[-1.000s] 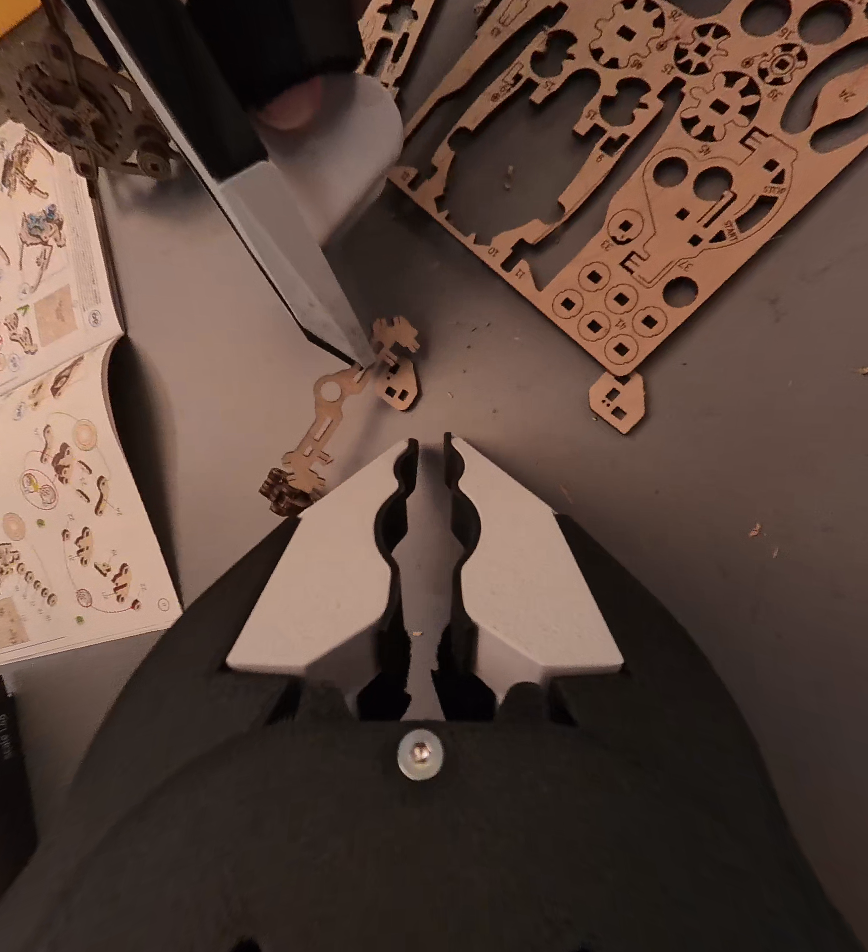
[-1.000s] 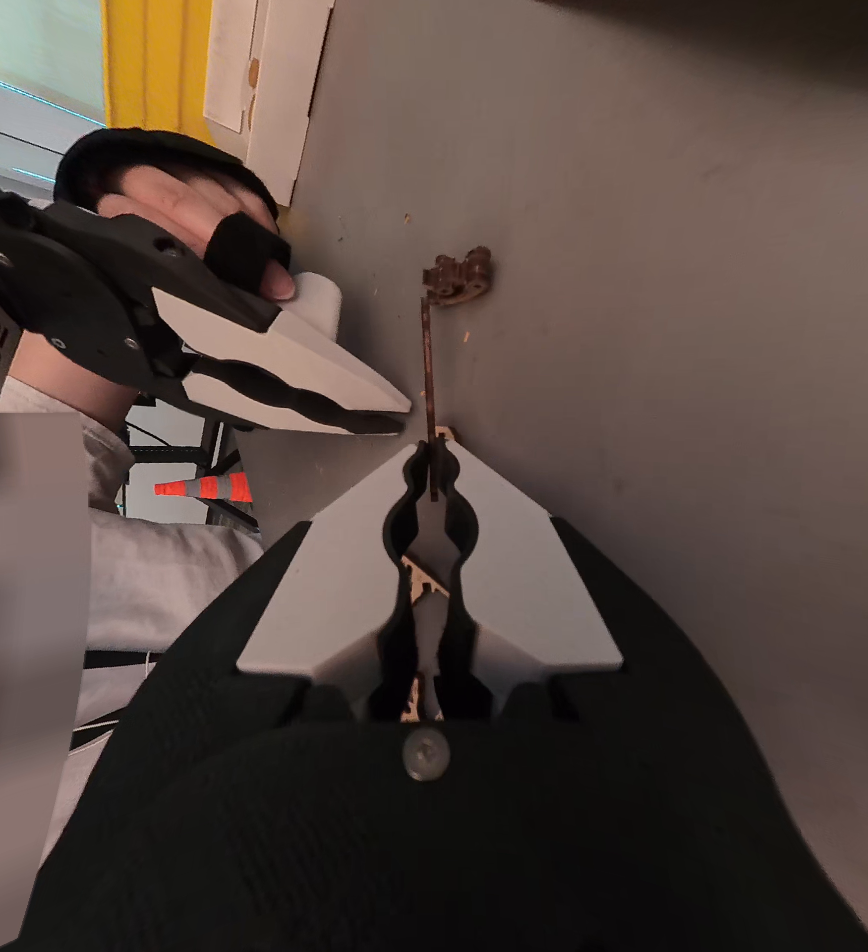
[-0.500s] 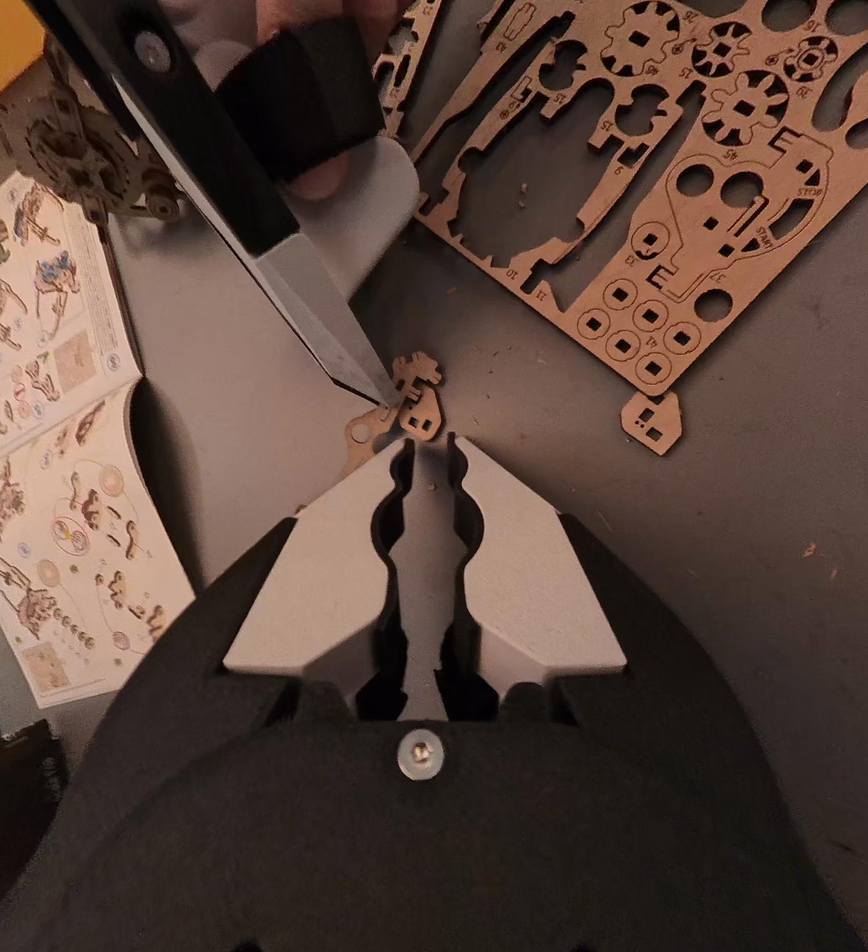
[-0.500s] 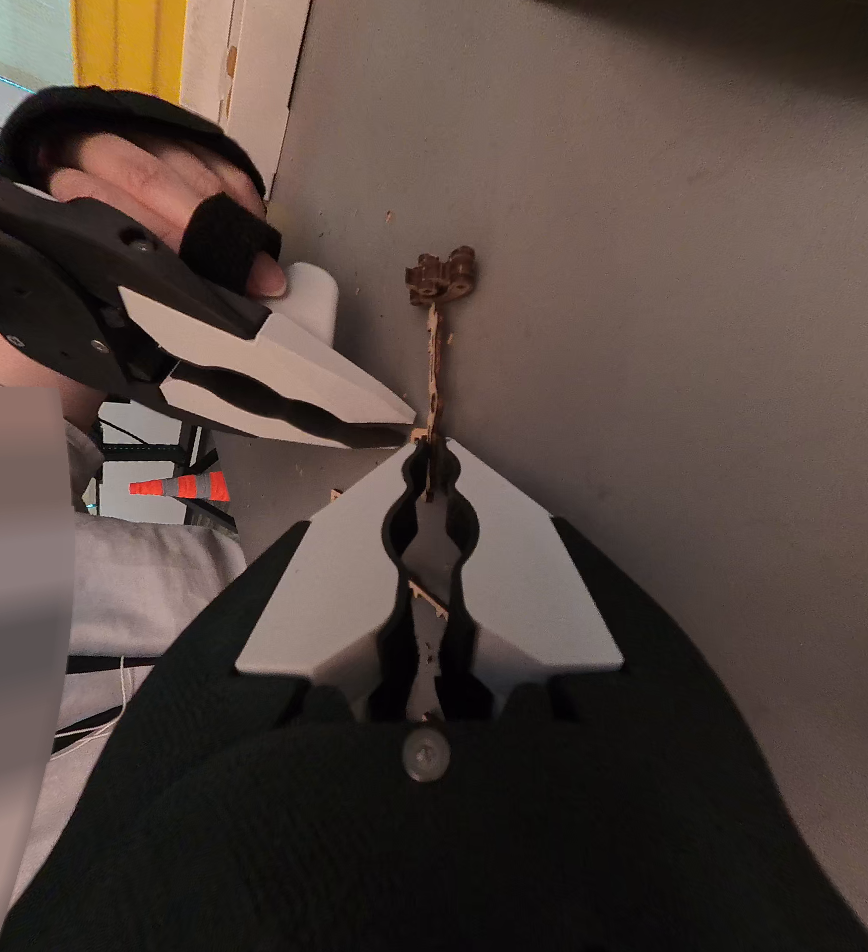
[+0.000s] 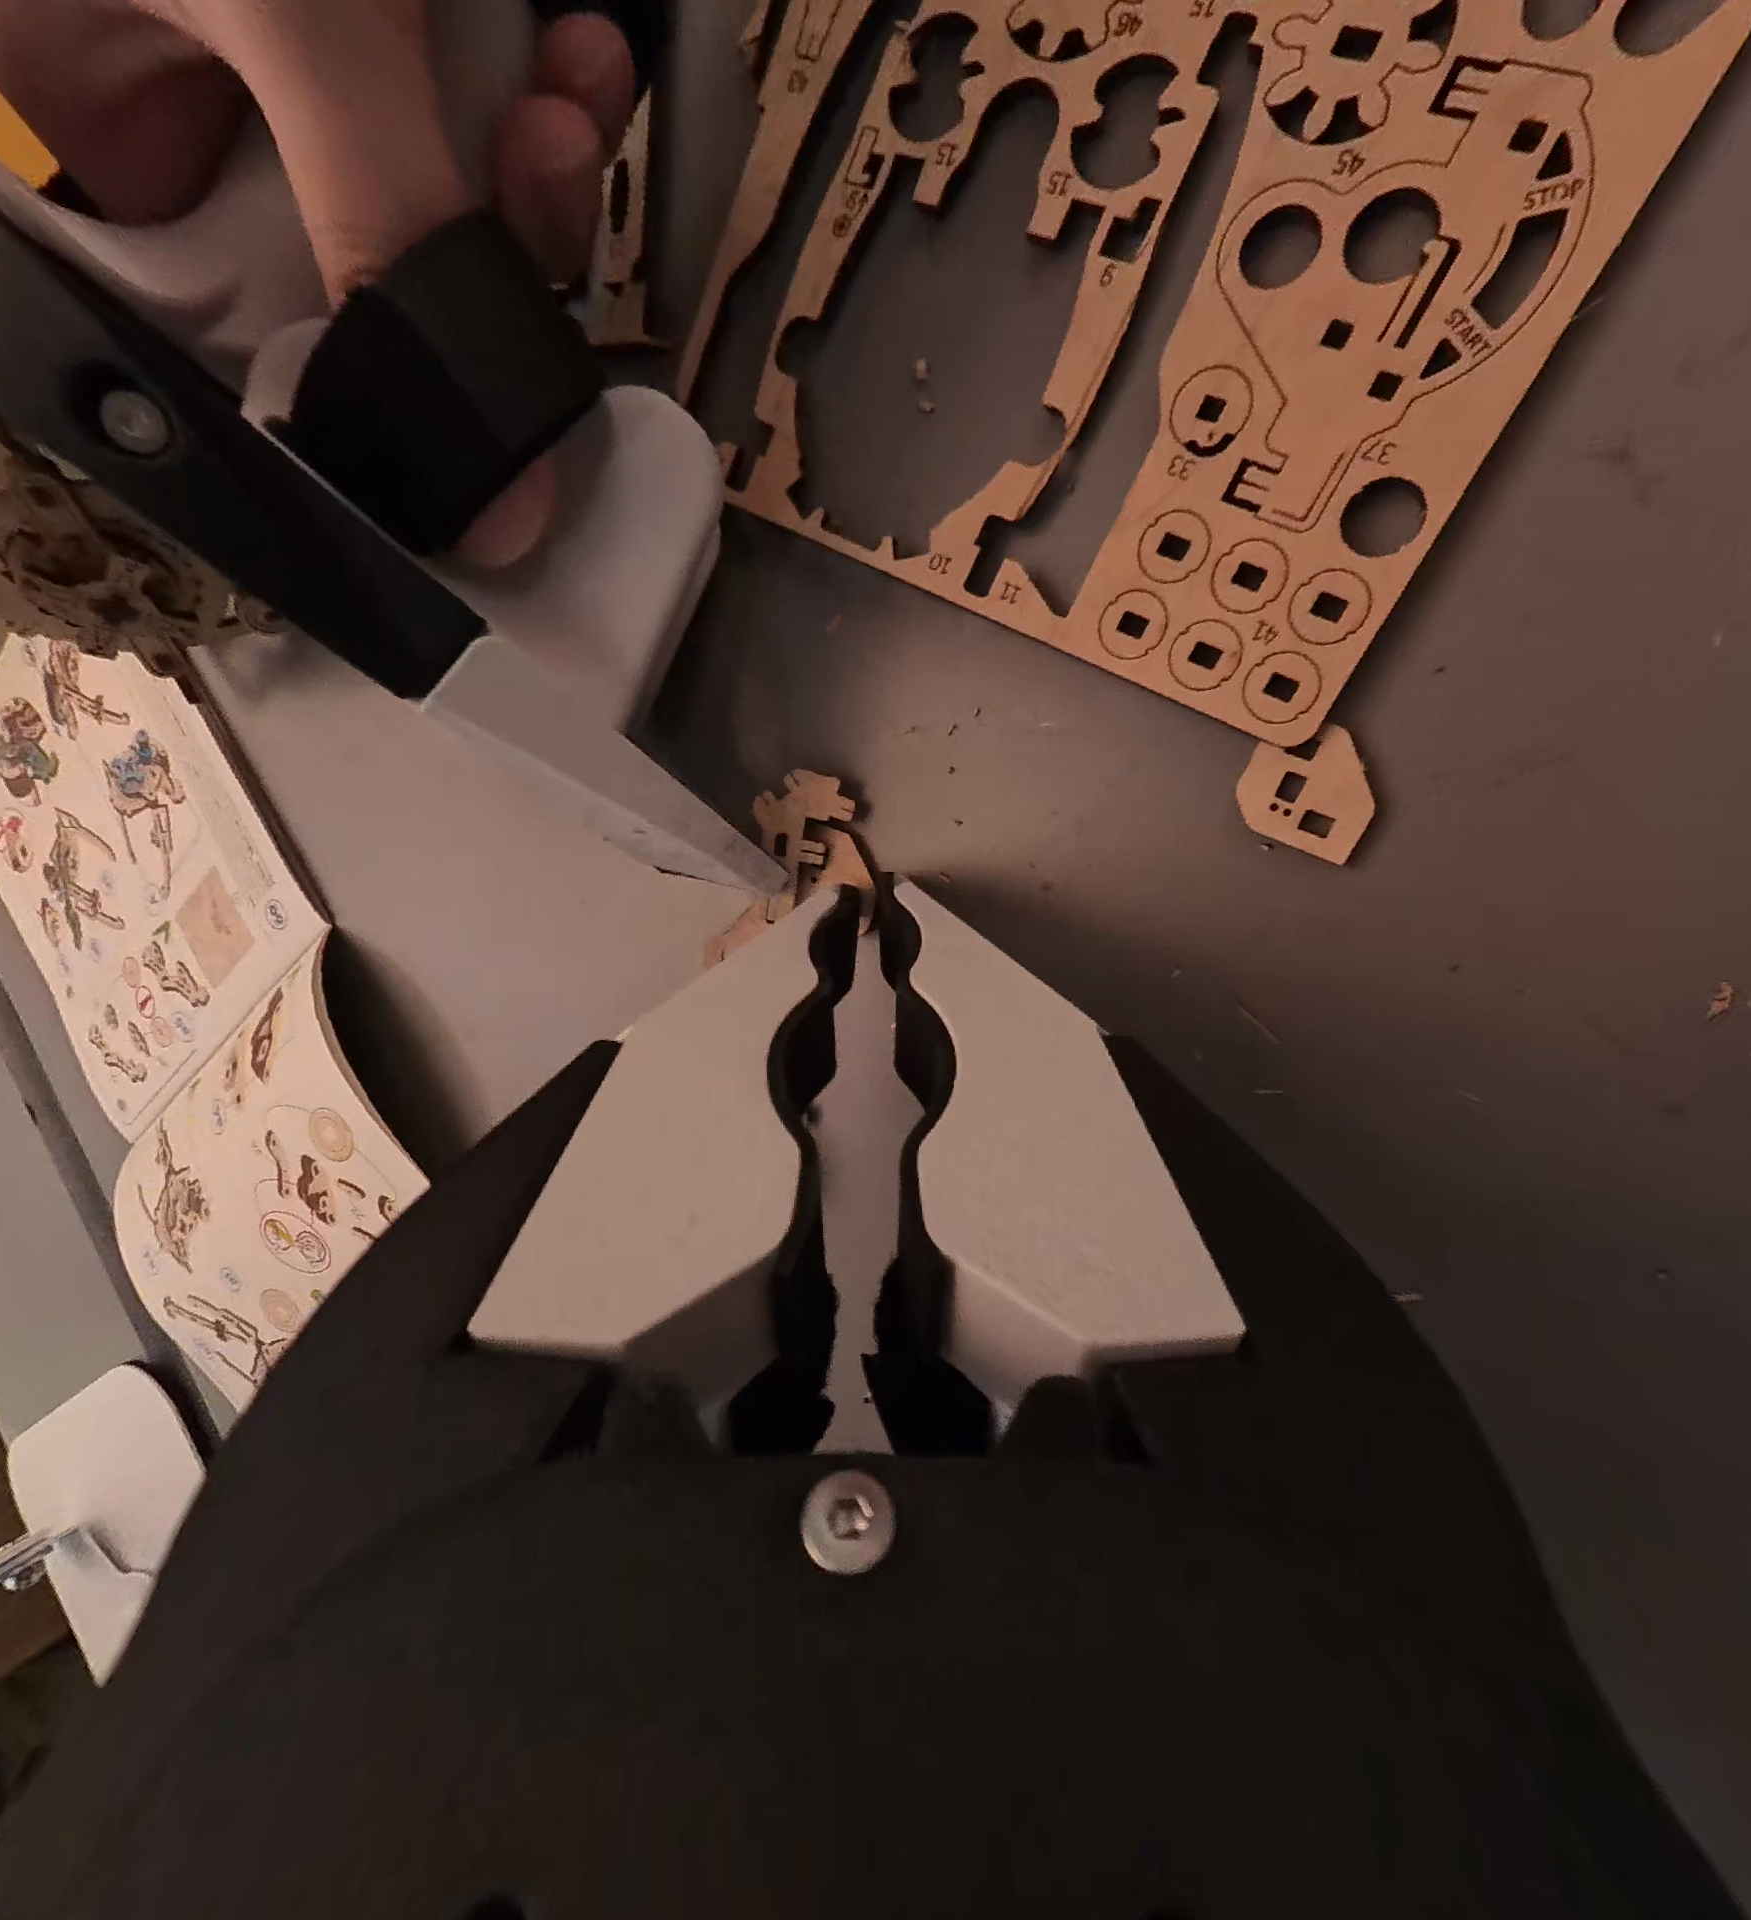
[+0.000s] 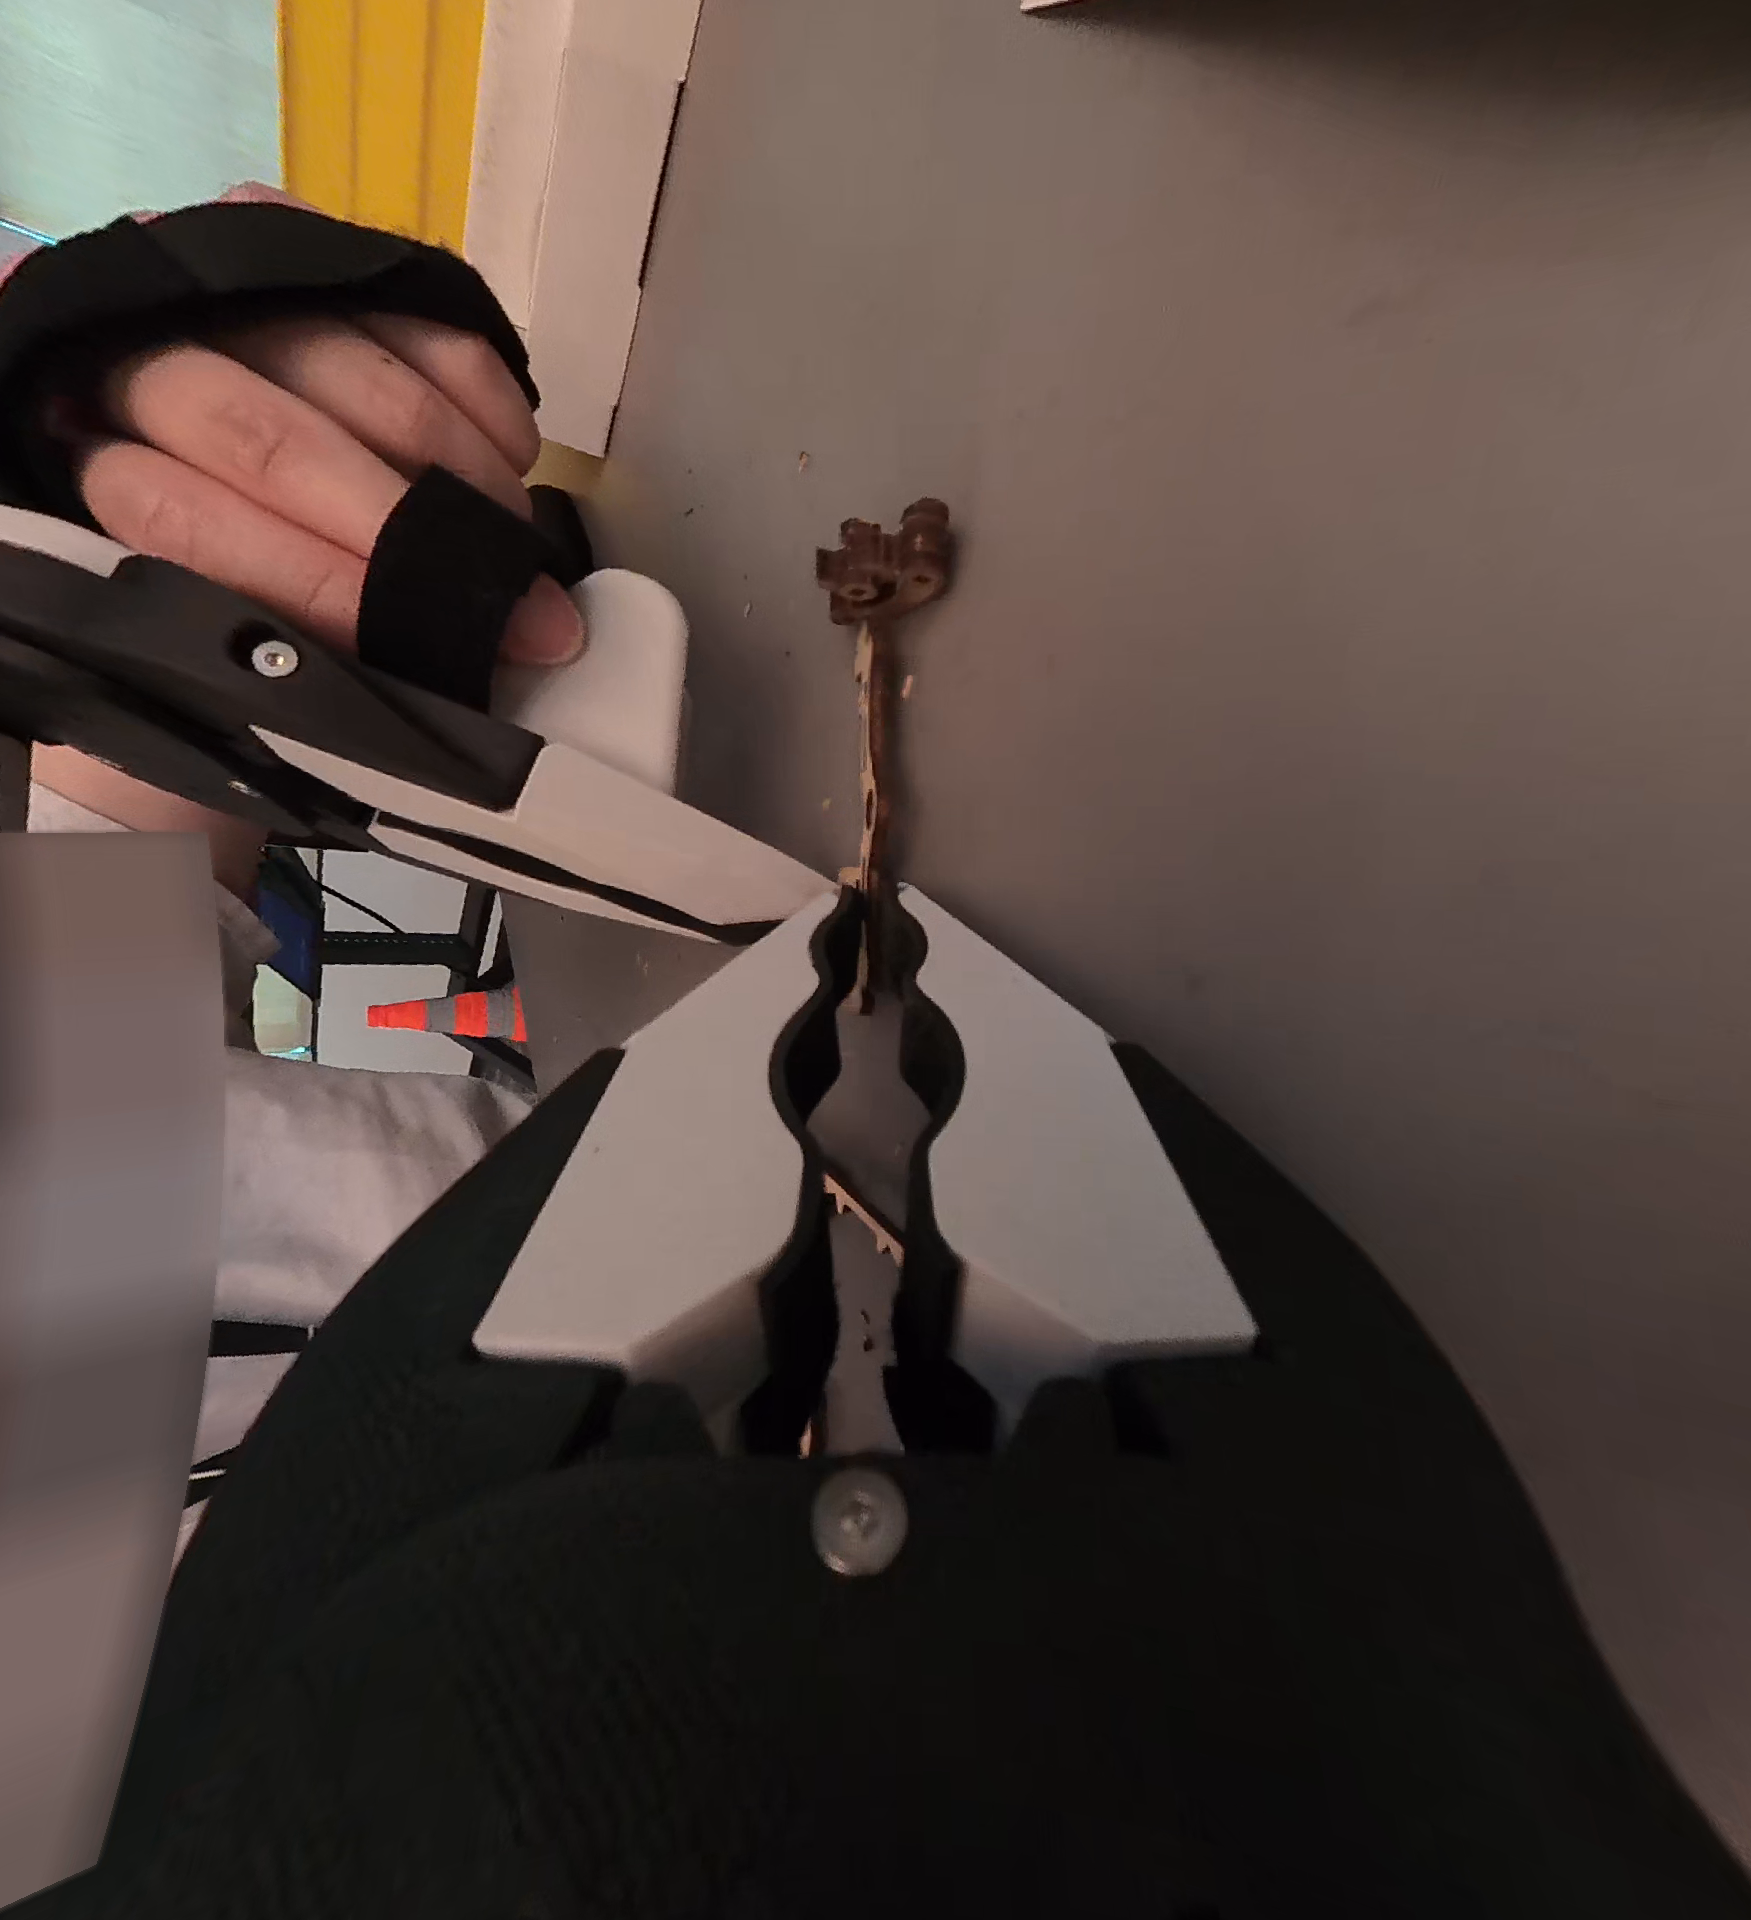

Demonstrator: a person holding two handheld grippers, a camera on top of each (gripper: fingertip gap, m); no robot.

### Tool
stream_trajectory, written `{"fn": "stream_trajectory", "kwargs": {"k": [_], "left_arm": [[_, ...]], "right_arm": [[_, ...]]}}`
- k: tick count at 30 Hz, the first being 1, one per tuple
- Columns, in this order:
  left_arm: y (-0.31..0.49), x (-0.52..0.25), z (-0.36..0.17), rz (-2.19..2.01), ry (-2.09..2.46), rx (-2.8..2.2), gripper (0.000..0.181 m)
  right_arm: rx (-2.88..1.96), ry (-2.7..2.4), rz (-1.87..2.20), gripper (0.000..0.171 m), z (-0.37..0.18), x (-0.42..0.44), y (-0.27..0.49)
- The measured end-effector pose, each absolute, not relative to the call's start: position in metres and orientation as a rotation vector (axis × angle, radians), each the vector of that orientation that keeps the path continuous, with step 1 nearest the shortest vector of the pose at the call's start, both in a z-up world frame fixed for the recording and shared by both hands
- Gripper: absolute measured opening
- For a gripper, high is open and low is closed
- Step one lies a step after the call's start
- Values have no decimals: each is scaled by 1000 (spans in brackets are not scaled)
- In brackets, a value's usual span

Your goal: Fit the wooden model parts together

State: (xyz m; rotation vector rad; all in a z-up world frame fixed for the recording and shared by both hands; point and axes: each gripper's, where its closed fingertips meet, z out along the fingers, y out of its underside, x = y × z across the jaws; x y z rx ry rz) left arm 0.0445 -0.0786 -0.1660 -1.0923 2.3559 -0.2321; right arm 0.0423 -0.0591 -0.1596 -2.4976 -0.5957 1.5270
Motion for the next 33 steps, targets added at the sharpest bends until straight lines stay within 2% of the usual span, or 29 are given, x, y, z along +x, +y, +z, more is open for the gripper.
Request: {"fn": "stream_trajectory", "kwargs": {"k": [19,33], "left_arm": [[-78,44,-166,-295,2335,-1164,2],[-78,45,-166,-352,2336,-1210,3]], "right_arm": [[-2520,-697,1549,5,-160,44,-66],[-2580,-998,1516,6,-161,48,-82]]}}
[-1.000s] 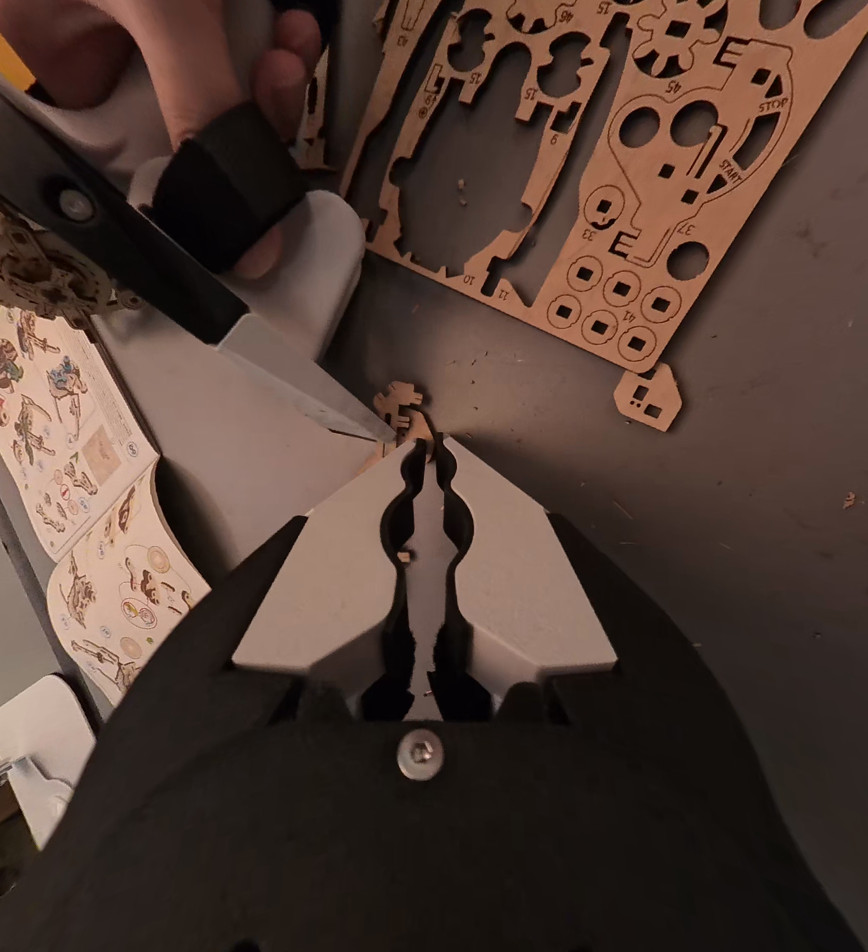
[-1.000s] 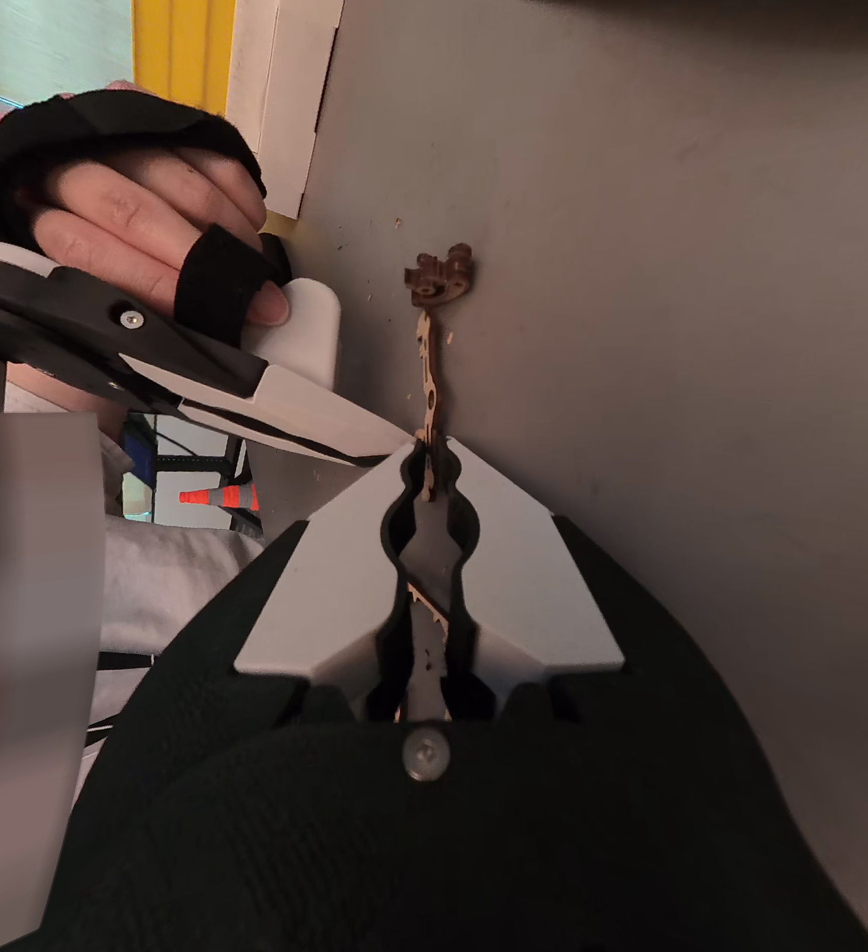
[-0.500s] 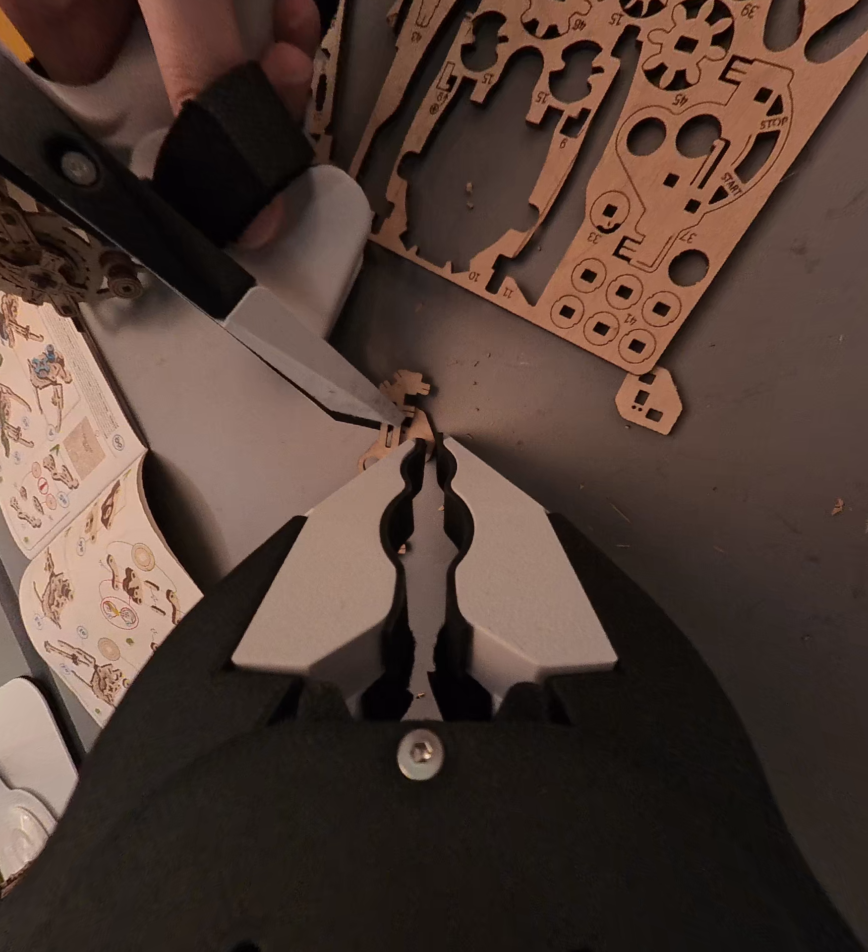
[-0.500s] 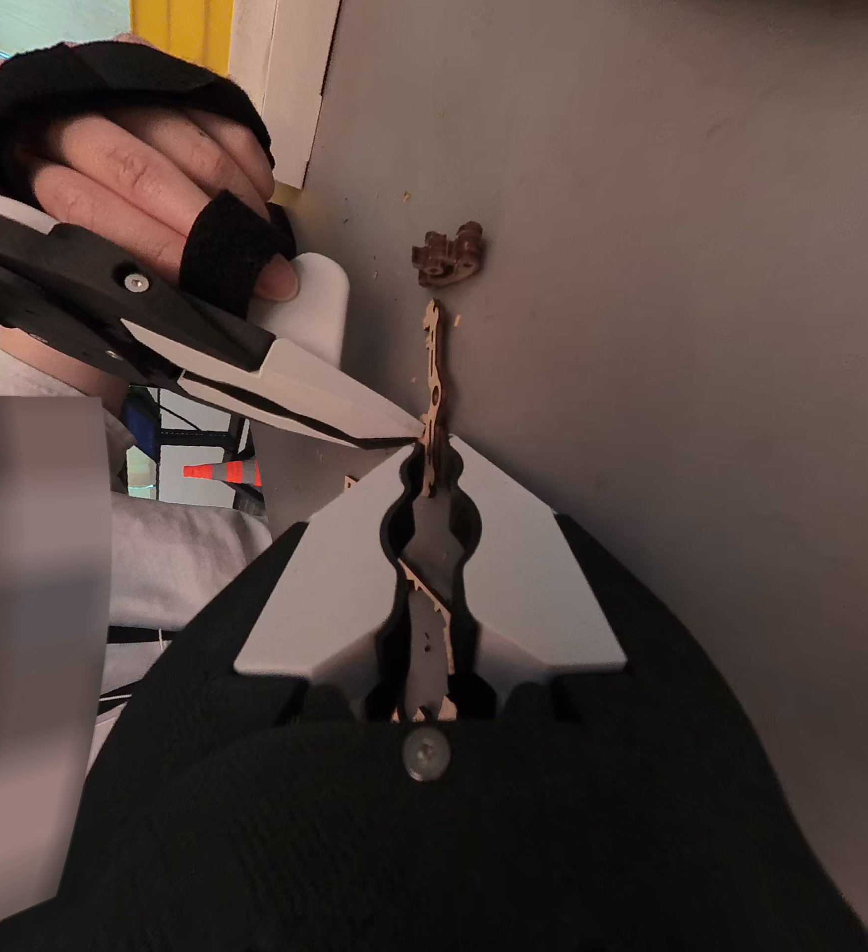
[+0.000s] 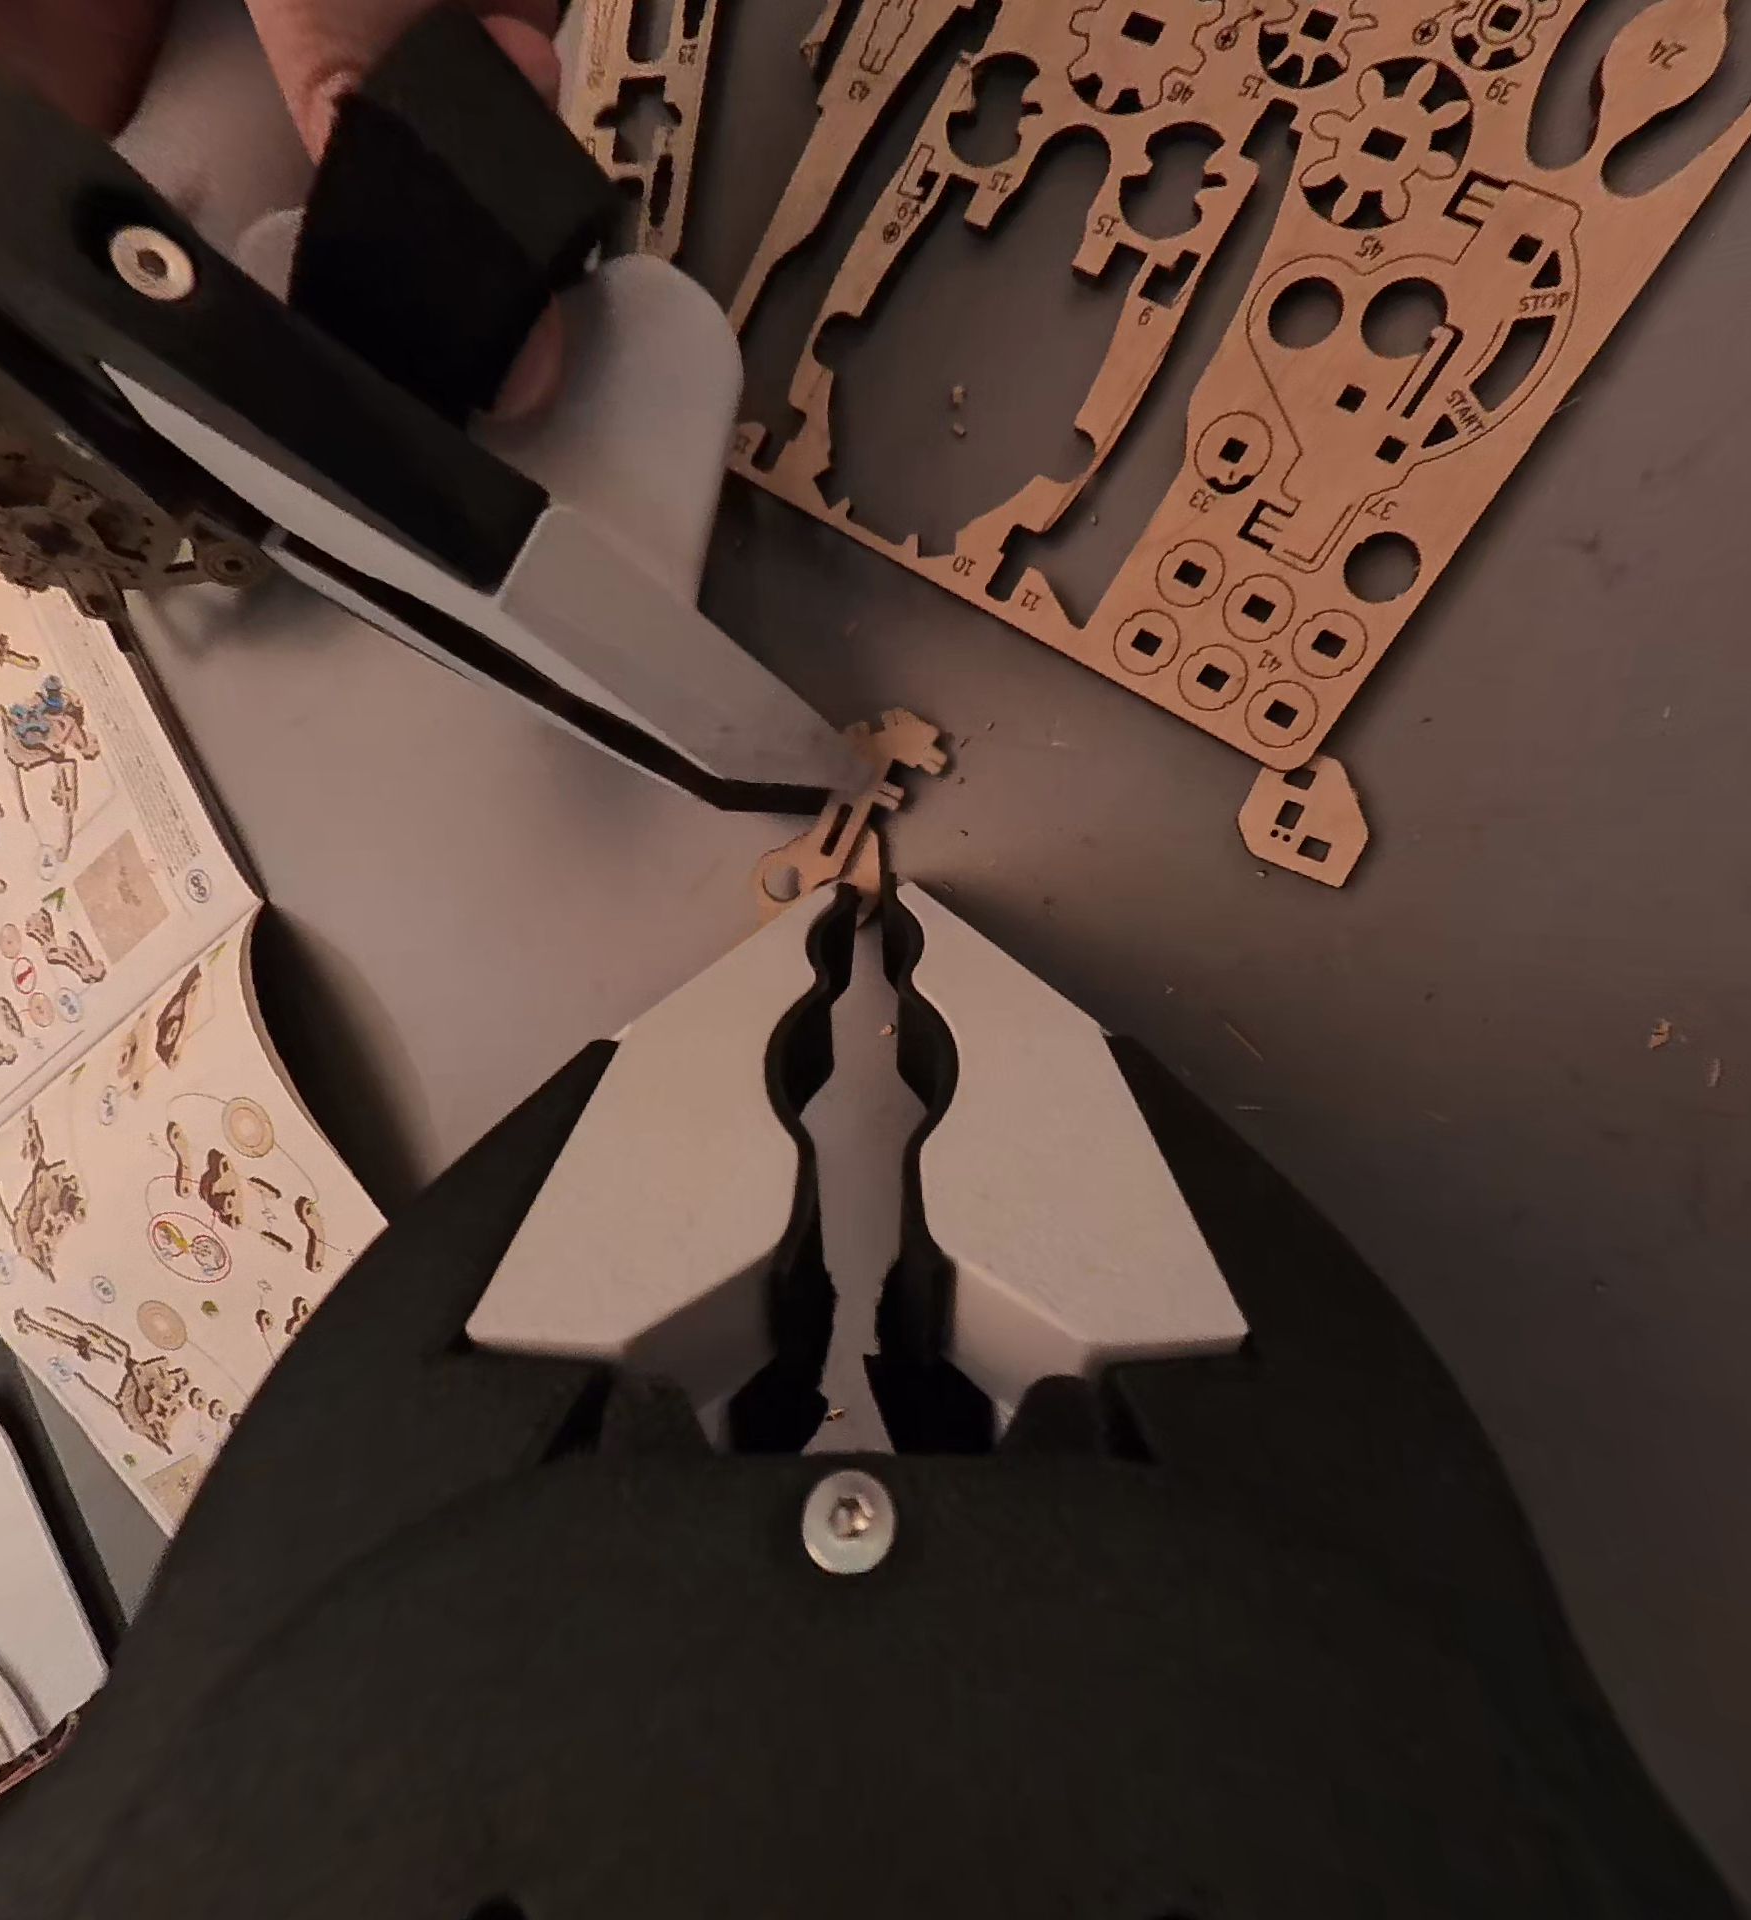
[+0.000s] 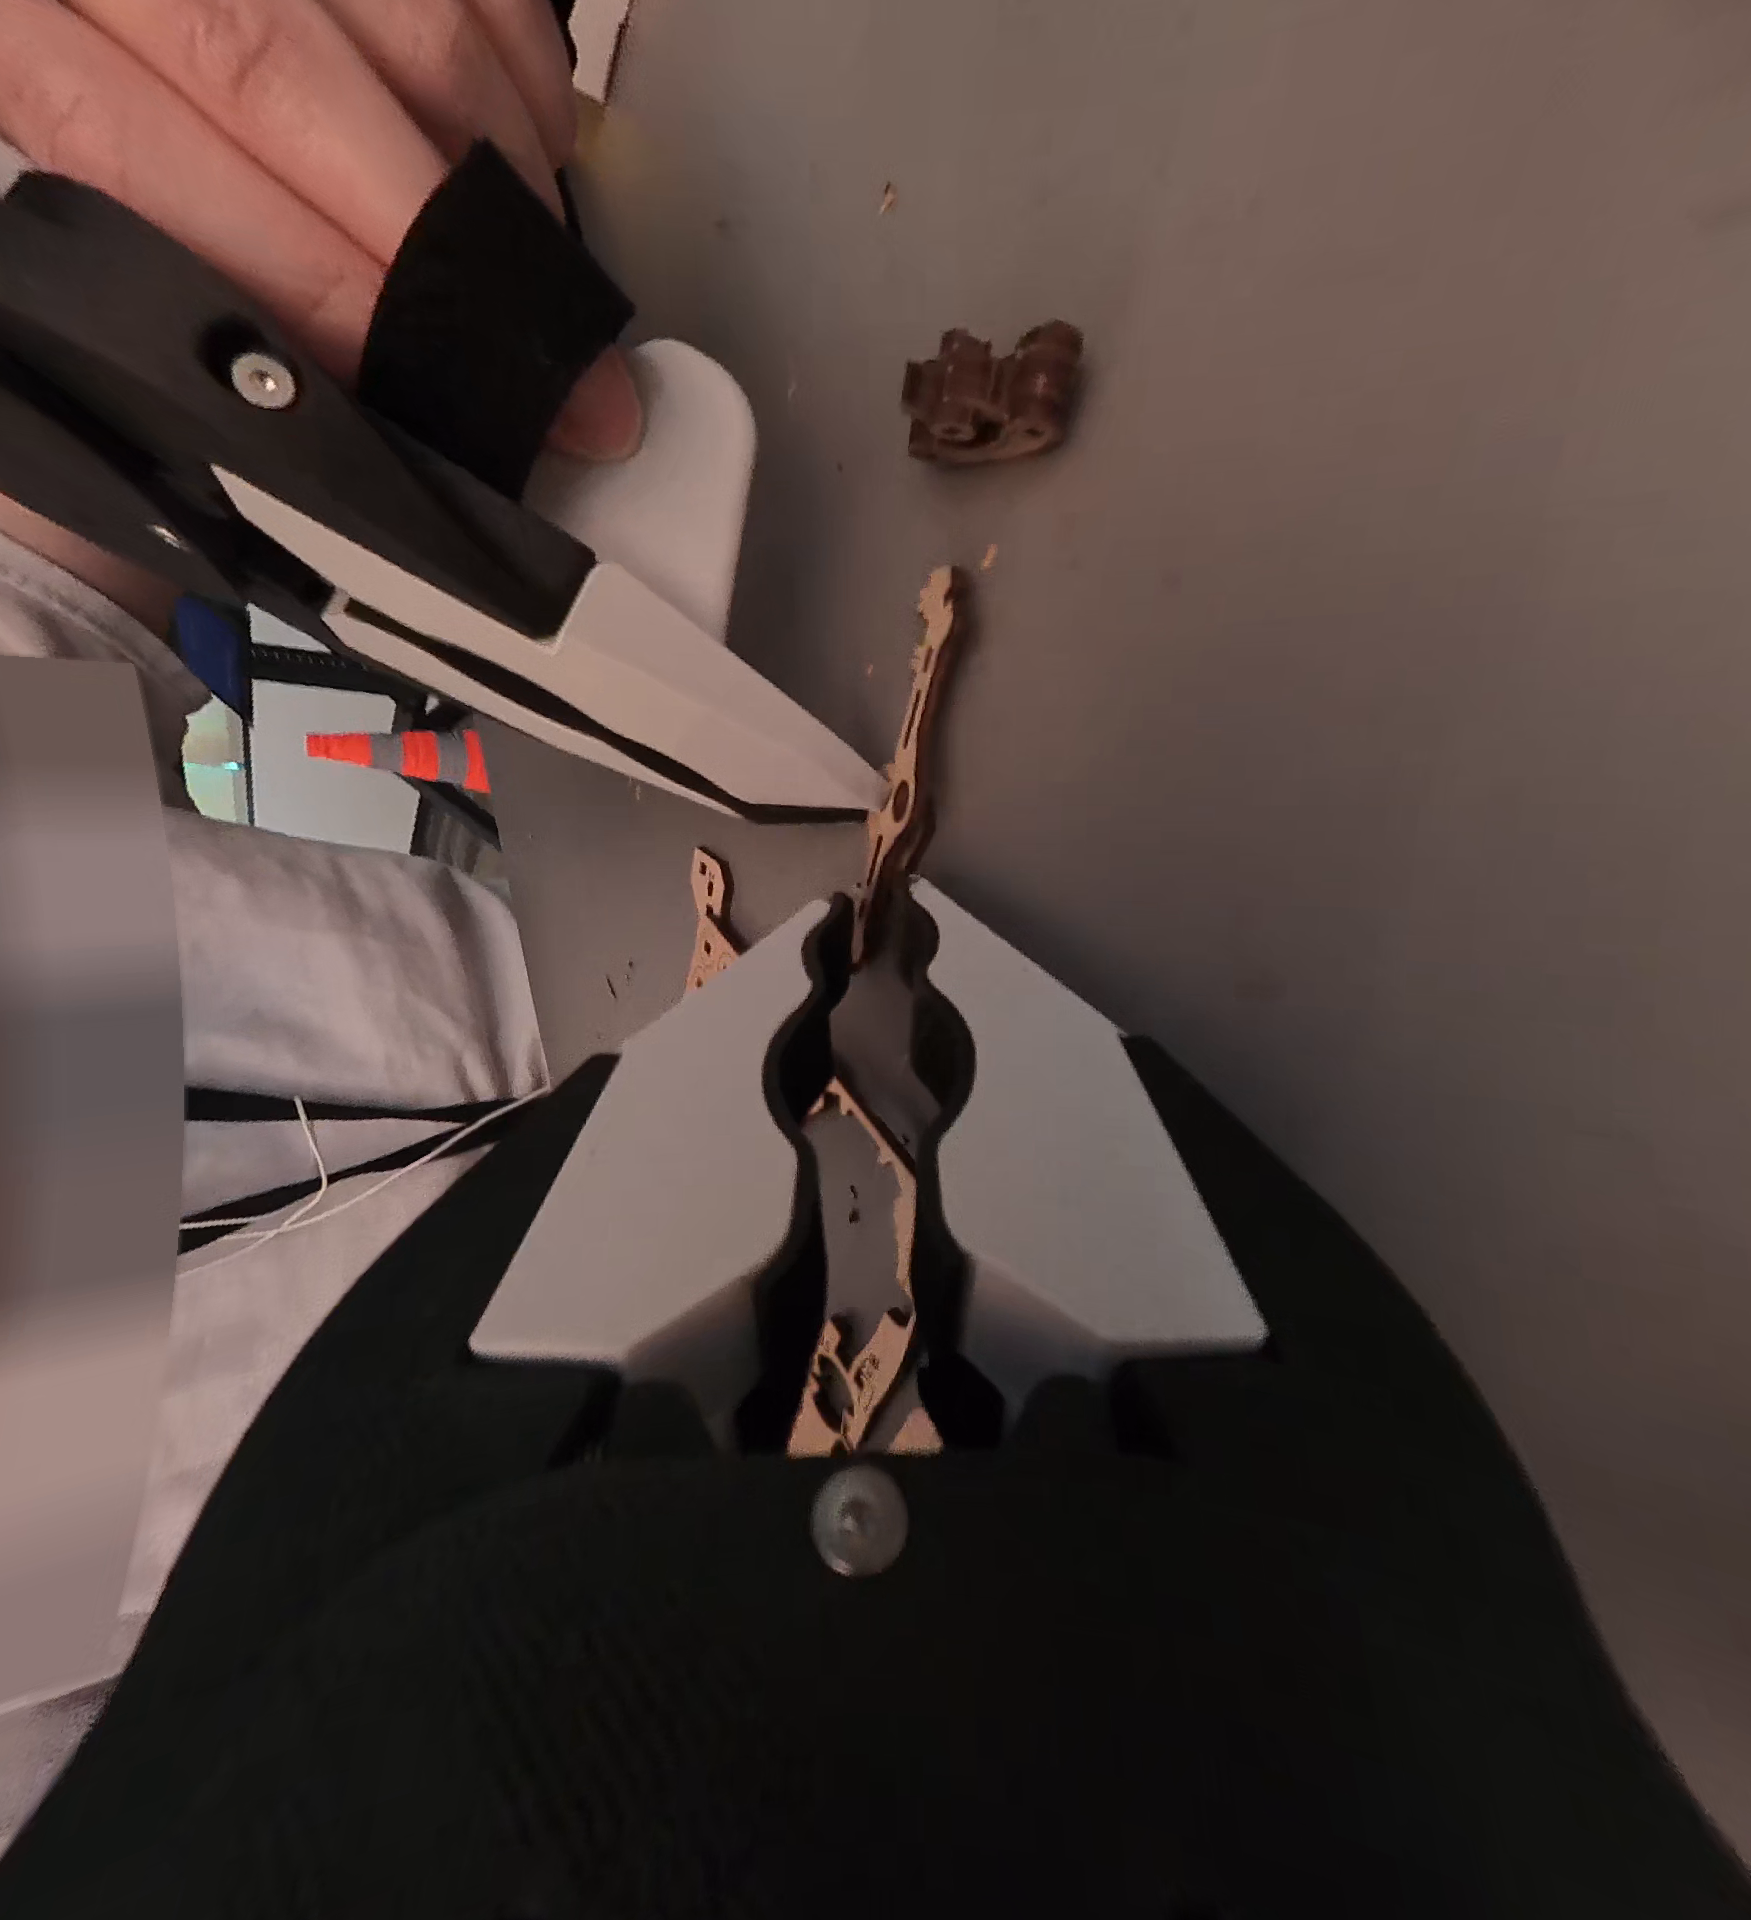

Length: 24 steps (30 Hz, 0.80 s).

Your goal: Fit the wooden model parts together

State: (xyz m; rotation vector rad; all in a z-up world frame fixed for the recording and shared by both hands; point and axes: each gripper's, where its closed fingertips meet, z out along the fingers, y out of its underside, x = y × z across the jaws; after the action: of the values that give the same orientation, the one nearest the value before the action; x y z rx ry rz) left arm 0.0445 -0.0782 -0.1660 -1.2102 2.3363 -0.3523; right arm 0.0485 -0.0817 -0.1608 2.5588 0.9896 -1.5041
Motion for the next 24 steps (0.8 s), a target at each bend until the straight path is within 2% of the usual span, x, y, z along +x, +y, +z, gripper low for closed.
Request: {"fn": "stream_trajectory", "kwargs": {"k": [7,15,19,24], "left_arm": [[-78,45,-166,-358,2326,-1227,3],[-79,45,-166,-382,2294,-1253,4],[-81,44,-164,-410,2290,-1285,11],[-72,50,-131,-585,2087,-1371,10]], "right_arm": [[2586,1088,-1376,4,-164,51,-87],[2668,848,-1475,1,-155,56,-71],[2655,800,-1448,1,-154,56,-68],[2679,946,-1407,1,-147,53,-68]]}}
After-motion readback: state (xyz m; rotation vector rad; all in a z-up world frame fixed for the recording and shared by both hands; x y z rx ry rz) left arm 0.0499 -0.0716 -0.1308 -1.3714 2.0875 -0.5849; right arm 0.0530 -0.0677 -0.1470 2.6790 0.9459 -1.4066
